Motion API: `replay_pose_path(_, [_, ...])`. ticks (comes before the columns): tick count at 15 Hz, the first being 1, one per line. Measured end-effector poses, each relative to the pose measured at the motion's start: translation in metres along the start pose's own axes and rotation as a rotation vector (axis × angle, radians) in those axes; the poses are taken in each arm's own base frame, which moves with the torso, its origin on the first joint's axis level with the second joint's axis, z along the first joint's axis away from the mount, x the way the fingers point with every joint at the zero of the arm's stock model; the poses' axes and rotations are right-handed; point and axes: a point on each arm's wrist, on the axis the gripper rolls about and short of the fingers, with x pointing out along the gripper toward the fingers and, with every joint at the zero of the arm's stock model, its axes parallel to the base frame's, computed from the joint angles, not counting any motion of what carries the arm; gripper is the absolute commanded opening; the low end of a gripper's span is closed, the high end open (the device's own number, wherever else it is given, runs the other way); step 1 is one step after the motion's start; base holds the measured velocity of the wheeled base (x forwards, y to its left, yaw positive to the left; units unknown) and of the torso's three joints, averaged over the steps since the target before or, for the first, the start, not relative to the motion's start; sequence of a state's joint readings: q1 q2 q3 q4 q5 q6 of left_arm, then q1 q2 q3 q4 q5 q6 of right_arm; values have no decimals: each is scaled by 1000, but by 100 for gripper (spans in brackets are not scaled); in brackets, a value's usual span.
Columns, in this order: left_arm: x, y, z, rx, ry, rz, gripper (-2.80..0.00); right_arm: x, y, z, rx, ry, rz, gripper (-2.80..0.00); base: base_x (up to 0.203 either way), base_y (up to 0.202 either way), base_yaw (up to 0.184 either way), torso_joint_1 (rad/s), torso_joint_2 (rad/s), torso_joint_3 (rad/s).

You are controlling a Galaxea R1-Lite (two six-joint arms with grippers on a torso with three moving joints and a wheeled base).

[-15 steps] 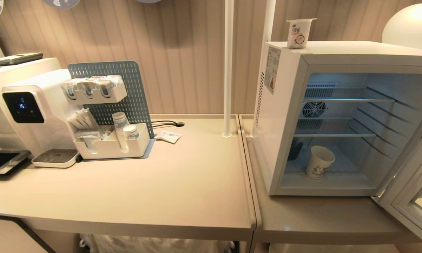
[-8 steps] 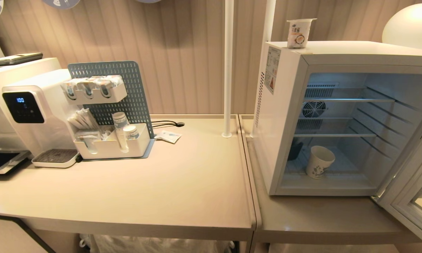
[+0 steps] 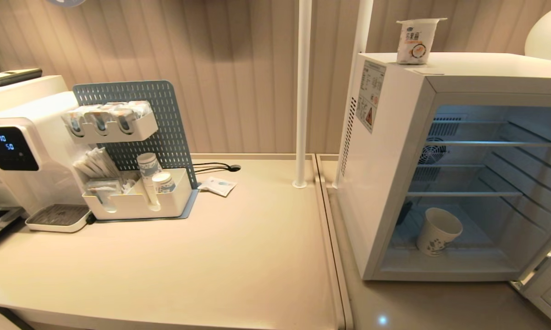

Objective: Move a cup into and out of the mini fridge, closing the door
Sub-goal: Put the yoghurt in the freezer

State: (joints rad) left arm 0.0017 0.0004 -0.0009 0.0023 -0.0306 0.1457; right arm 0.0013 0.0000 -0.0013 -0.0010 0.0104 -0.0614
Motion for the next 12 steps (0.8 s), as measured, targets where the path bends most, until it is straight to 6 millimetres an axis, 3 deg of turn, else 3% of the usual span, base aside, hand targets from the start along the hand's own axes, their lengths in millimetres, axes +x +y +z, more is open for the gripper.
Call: replay_pose_path(12, [0,0,0,-96,4,15,-280,0,0,0,-5,5,-2,-280,0,0,0,0,0,0])
